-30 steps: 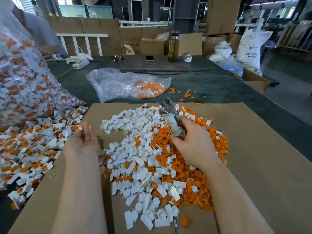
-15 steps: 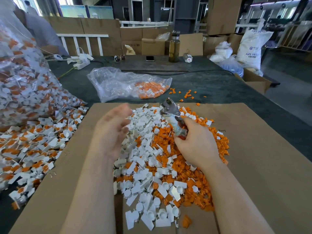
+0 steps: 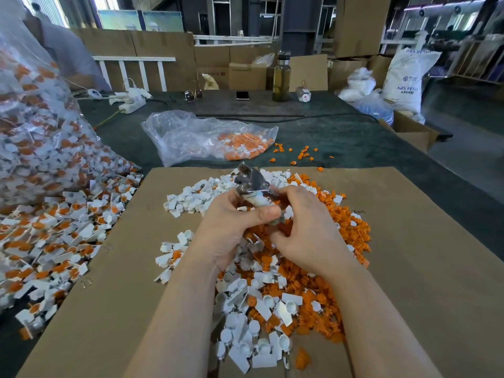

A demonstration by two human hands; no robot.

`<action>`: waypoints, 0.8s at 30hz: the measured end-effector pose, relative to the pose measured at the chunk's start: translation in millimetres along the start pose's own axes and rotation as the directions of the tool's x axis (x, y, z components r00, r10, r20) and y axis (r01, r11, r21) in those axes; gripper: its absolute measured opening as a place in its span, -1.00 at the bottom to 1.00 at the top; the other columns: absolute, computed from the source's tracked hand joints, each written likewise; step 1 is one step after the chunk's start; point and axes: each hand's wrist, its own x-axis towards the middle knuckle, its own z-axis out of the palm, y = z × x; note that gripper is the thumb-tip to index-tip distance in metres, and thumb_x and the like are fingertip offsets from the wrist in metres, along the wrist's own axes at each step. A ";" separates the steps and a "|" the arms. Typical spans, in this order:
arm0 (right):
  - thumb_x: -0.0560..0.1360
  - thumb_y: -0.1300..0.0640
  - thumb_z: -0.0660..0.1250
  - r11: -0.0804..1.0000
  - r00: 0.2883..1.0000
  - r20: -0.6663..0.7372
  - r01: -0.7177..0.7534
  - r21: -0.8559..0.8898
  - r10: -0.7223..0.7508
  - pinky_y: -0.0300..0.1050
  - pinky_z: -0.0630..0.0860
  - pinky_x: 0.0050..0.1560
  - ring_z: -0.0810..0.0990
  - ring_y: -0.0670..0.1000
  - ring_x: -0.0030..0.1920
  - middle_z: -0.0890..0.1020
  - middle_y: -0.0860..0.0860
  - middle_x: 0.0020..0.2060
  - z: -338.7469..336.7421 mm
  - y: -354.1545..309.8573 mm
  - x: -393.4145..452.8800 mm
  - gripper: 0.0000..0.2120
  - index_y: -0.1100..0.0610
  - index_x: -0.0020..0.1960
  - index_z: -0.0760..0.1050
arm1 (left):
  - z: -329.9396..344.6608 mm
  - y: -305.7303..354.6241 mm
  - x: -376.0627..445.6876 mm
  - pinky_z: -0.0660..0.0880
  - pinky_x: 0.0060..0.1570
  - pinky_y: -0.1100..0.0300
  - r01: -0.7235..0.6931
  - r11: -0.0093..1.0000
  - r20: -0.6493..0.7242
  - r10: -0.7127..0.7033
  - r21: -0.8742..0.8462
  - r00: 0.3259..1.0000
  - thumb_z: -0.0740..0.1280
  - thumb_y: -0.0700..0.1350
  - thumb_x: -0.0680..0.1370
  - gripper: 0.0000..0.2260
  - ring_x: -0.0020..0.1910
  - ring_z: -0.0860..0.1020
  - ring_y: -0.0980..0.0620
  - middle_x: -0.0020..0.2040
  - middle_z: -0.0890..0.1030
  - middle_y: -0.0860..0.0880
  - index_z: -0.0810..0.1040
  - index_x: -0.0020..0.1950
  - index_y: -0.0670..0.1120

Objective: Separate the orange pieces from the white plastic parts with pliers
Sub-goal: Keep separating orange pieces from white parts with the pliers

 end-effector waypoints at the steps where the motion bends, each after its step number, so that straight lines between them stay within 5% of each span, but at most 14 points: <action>1: 0.32 -0.08 0.25 1.000 1.000 0.011 0.004 -0.013 -0.004 -0.01 0.38 0.29 0.40 -0.02 0.21 0.47 -0.04 0.21 -0.1 0.2 -0.9 -0.36 0.01 0.39 0.30 | 0.7 0.8 0.2 0.61 -0.10 0.19 -0.002 1.000 -0.038 0.002 0.003 0.999 0.58 -0.15 0.19 -0.62 -0.11 0.70 -0.05 -0.11 0.72 -0.13 0.67 -0.02 -0.16; 5: 0.46 0.00 0.25 0.999 1.000 0.003 -0.003 -0.033 0.004 -0.02 0.31 0.31 0.37 0.00 0.23 0.46 -0.06 0.26 4.3 3.7 -1.4 -0.44 -0.08 0.44 0.23 | 4.4 2.2 0.3 0.60 -0.05 0.10 0.010 1.000 -0.185 -0.005 0.028 0.983 0.59 -0.02 0.16 -0.72 -0.16 0.69 0.01 -0.17 0.71 -0.04 0.70 -0.17 -0.02; 8: 0.45 0.00 0.23 1.000 0.996 -0.091 0.000 -0.028 -0.002 -0.14 0.47 -0.02 0.47 -0.06 0.03 0.53 -0.11 0.09 7.3 1.9 -0.1 -0.54 -0.08 0.34 0.30 | 11.1 7.1 -2.4 0.57 0.08 -0.02 0.032 0.991 -0.218 -0.003 0.131 0.976 0.58 0.11 0.15 -0.60 -0.06 0.68 -0.03 -0.11 0.72 -0.03 0.70 -0.09 -0.01; 11: 0.46 0.00 0.25 0.997 0.988 -0.149 -0.042 -0.060 0.033 -0.30 0.35 -0.40 0.47 -0.19 -0.29 0.48 -0.22 -0.20 9.6 3.6 -1.2 -0.67 -0.08 0.21 0.34 | 3.5 11.8 -2.6 0.51 0.02 0.21 0.055 0.965 -0.201 -0.003 0.255 0.980 0.53 0.18 0.25 -0.57 -0.02 0.66 0.17 -0.05 0.72 0.11 0.66 0.04 0.04; 13: 0.49 0.01 0.28 0.989 0.980 -0.146 -0.142 -0.042 0.134 -0.22 0.44 -0.46 0.49 -0.17 -0.37 0.50 -0.20 -0.32 10.1 9.4 0.9 -0.78 -0.05 0.12 0.39 | -9.0 13.0 -2.2 0.42 -0.11 0.36 0.072 0.939 -0.272 0.023 0.335 0.962 0.51 0.14 0.38 -0.69 -0.06 0.62 0.30 -0.04 0.69 0.21 0.63 0.09 0.11; 16: 0.51 0.01 0.31 0.961 0.957 -0.103 -0.275 -0.038 0.270 -0.24 0.38 -0.46 0.49 -0.15 -0.37 0.50 -0.16 -0.32 11.3 18.8 6.3 -0.88 -0.02 0.02 0.43 | -32.2 10.2 -0.7 0.41 -0.20 0.29 0.203 0.855 -0.479 0.060 0.478 0.876 0.44 0.05 0.53 -0.78 -0.04 0.59 0.18 -0.03 0.62 0.14 0.60 0.16 0.11; 19: 0.53 -0.01 0.30 0.941 0.944 -0.036 -0.331 -0.068 0.329 -0.25 0.34 -0.46 0.48 -0.14 -0.35 0.48 -0.14 -0.31 13.3 22.5 7.2 -0.92 -0.02 -0.06 0.44 | -50.3 6.4 4.8 0.52 0.08 0.00 0.388 0.703 -0.591 0.057 0.596 0.805 0.38 0.03 0.57 -0.74 0.07 0.57 -0.03 0.11 0.60 0.02 0.55 0.24 0.03; 21: 0.52 -0.02 0.31 0.939 0.943 -0.030 -0.332 -0.090 0.331 -0.24 0.33 -0.45 0.48 -0.13 -0.34 0.48 -0.13 -0.32 14.7 23.8 6.9 -0.89 -0.02 -0.12 0.43 | -55.8 4.7 7.7 0.39 0.32 -0.12 0.506 0.515 -0.631 0.093 0.693 0.770 0.34 0.06 0.58 -0.66 0.26 0.48 -0.17 0.27 0.54 -0.10 0.51 0.33 0.00; 24: 0.51 -0.08 0.32 0.939 0.948 -0.034 -0.319 -0.128 0.317 -0.21 0.35 -0.42 0.49 -0.09 -0.30 0.51 -0.09 -0.30 15.2 22.7 7.4 -0.82 0.00 -0.15 0.44 | -53.9 3.0 7.6 0.23 0.36 -0.13 0.625 0.299 -0.670 0.072 0.721 0.739 0.27 0.08 0.61 -0.56 0.40 0.32 -0.27 0.41 0.38 -0.24 0.40 0.42 -0.11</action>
